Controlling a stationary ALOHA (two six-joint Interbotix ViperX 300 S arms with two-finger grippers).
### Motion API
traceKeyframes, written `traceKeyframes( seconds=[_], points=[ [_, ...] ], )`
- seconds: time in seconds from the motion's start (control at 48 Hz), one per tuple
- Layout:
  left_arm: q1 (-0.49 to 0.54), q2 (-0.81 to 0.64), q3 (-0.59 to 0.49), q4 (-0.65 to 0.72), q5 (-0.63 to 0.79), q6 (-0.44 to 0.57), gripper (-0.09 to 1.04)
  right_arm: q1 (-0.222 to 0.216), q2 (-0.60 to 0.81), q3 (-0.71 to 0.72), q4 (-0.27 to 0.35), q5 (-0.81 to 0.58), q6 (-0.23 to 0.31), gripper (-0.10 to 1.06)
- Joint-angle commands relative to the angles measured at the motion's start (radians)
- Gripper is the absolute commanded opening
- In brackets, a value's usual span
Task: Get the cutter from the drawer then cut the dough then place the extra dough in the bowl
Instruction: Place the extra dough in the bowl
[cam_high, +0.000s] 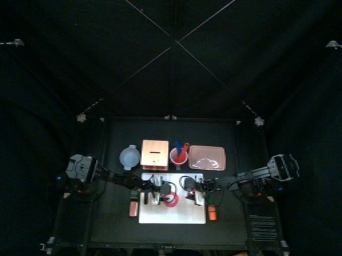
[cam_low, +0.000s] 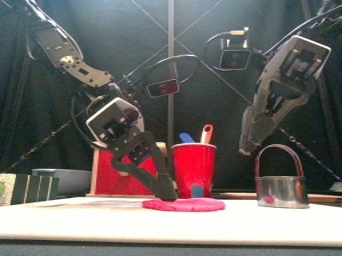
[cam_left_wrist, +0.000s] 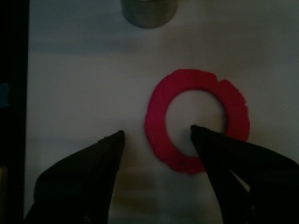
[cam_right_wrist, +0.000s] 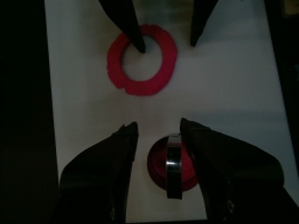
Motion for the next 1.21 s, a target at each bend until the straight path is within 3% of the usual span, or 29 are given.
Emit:
traceKeyframes(
  seconds=[0.021,0.417,0.625,0.771,0.979,1.208],
  points=[
    [0.002,-0.002,-0.018,0.002,0.003,0.000,0.81,0.002,-0.011,-0.011,0.003,-0.008,0.000,0.80],
    [-0.003,0.009,-0.017,0.014,0.061,0.000,0.52,0.000,0.002,-0.017,0.005,-0.008,0.000,0.80],
    [-0.008,-0.021,-0.028,0.029,0.061,0.000,0.51,-0.003,-0.005,-0.038,-0.003,-0.009,-0.003,0.80],
    [-0.020,-0.141,-0.048,0.029,0.092,0.000,0.51,-0.006,-0.020,-0.046,-0.028,-0.009,0.000,0.80],
    [-0.002,-0.296,0.017,0.048,0.086,0.000,0.51,-0.006,-0.029,-0.048,-0.028,-0.011,0.000,0.80],
    [0.118,-0.433,0.072,0.078,0.086,0.003,0.51,-0.003,-0.028,-0.035,-0.029,-0.011,0.000,0.80]
  ],
)
